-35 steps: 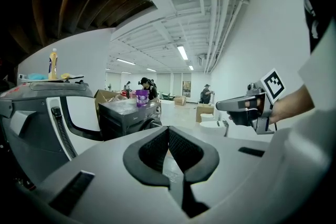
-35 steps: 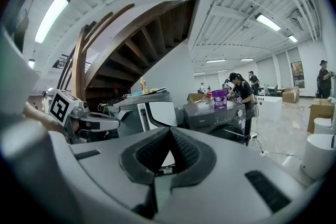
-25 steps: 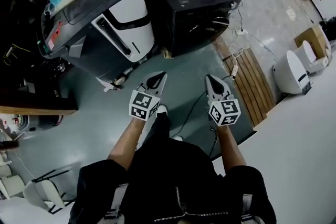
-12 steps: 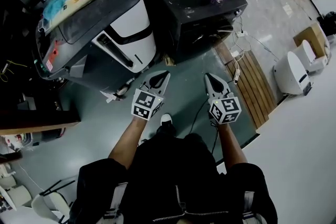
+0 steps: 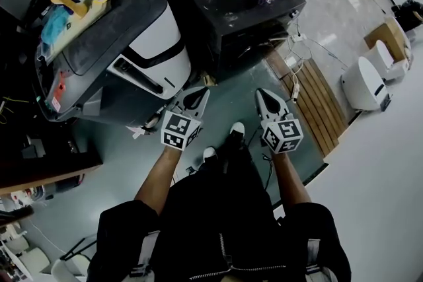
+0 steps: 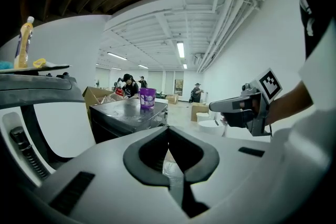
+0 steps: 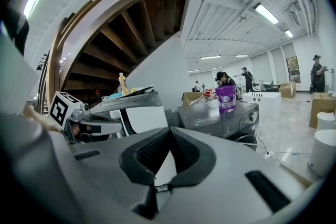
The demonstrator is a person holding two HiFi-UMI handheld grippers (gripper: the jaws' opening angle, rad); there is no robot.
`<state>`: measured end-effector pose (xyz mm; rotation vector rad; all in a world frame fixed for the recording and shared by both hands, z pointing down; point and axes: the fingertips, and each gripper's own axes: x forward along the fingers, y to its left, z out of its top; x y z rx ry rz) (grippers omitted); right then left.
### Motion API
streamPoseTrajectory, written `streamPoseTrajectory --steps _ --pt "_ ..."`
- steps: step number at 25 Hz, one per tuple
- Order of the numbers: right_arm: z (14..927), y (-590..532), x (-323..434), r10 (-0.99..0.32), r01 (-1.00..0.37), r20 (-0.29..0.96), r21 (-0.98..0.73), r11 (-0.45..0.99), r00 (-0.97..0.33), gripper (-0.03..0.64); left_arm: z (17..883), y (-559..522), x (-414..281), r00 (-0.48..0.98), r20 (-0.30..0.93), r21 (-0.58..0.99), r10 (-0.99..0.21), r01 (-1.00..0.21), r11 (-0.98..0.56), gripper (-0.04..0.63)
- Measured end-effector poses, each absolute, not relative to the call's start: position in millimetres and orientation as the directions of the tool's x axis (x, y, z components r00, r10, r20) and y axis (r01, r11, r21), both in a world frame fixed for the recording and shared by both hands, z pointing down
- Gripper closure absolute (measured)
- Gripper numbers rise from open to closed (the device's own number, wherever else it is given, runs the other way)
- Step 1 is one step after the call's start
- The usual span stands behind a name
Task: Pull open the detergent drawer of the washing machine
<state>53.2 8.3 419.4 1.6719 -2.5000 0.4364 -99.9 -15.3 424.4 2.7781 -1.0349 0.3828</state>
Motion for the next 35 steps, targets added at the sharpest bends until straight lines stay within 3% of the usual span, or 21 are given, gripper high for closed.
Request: streamPoseTrajectory --steps 15,35 --pt "431 -92 88 -0.884 -0.900 0.213 -0.236 0.366 -0.415 0.609 436 -106 -57 0.734 0.297 0.059 -0.611 -0.653 -0.755 0.577" --pt "487 -186 116 -0.838 -0.877 0.306 -0.326 0.354 -0.452 0.606 486 -186 -18 0.707 0.402 0.132 -0.582 -0.674 -0.727 0.577"
